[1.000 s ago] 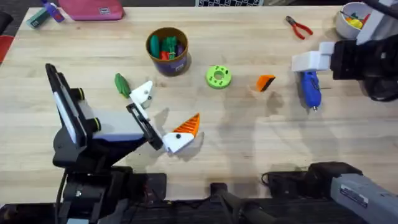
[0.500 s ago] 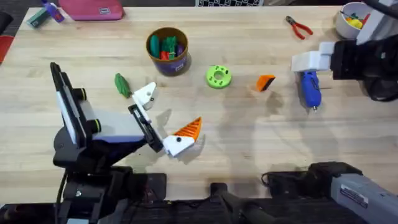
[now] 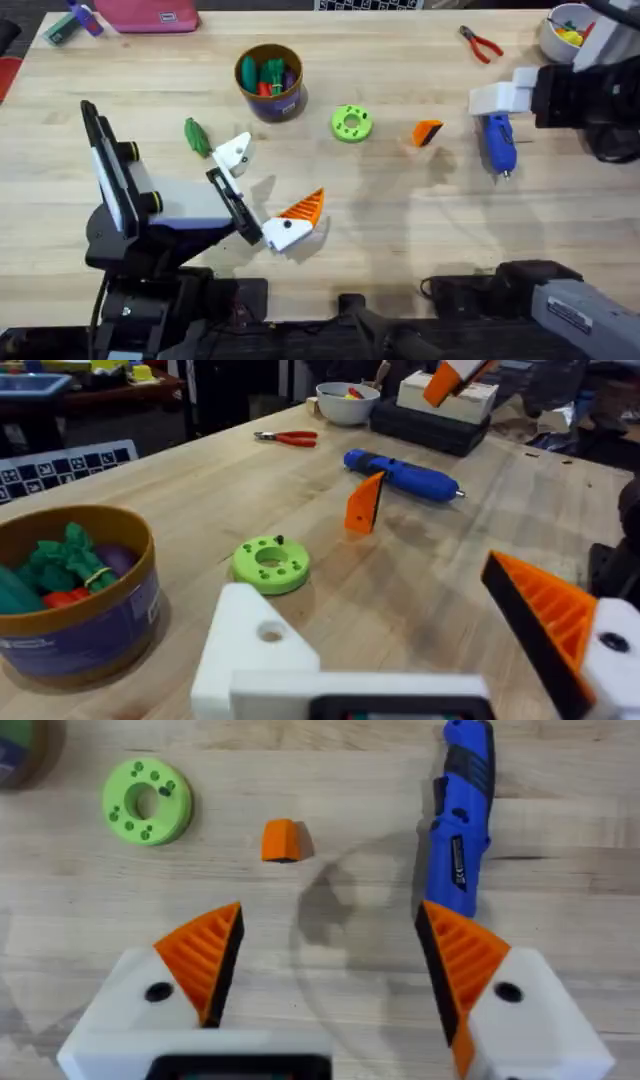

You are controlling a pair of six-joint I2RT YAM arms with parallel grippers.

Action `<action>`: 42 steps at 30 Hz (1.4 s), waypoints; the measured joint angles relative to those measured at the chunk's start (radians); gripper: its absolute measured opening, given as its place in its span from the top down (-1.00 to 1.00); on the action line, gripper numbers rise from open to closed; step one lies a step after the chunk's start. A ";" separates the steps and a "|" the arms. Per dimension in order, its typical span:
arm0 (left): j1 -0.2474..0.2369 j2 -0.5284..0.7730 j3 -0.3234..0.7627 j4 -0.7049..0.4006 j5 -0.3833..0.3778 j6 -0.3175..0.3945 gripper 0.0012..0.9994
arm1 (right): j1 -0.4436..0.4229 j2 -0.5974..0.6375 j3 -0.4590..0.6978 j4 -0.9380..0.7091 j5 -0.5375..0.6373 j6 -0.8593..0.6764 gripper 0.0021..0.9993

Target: Pick up the gripper from the table and insert it into the empty holder that is missing its gripper. Then pick up a screw, insert it into the mounting hole, and use the screwdriver to tighten it. Finally, clean up the table by picking up the vegetable and placing it into the bucket.

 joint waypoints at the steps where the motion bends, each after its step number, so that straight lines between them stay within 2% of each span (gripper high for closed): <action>1: 0.000 0.000 0.000 0.000 0.000 0.000 -0.98 | 0.000 0.000 0.000 0.000 0.000 0.000 -0.99; 8: 0.000 0.000 0.000 0.000 0.000 0.000 -0.98 | 0.000 0.000 0.000 0.010 0.000 0.000 -0.99; 11: 0.000 0.000 0.000 0.000 0.000 0.000 -0.97 | 0.004 0.021 0.017 -0.033 0.000 0.001 -0.99; 14: 0.000 0.000 0.000 0.000 0.000 0.000 -0.97 | 0.033 0.107 0.084 -0.104 0.000 0.001 -0.99; 21: 0.000 0.000 0.000 0.000 0.000 0.000 -0.98 | 0.138 0.402 0.302 -0.164 0.000 0.004 -0.99; 24: 0.000 0.000 0.000 0.000 0.000 0.000 -0.97 | 0.160 0.496 0.338 -0.164 0.000 0.004 -0.91; 32: 0.000 0.000 0.000 0.000 0.000 0.000 -0.98 | 0.164 0.654 0.340 -0.167 0.000 -0.008 -0.80; 42: 0.000 0.000 0.000 0.000 0.000 0.000 -0.97 | 0.182 0.664 0.244 -0.073 0.000 -0.016 -0.69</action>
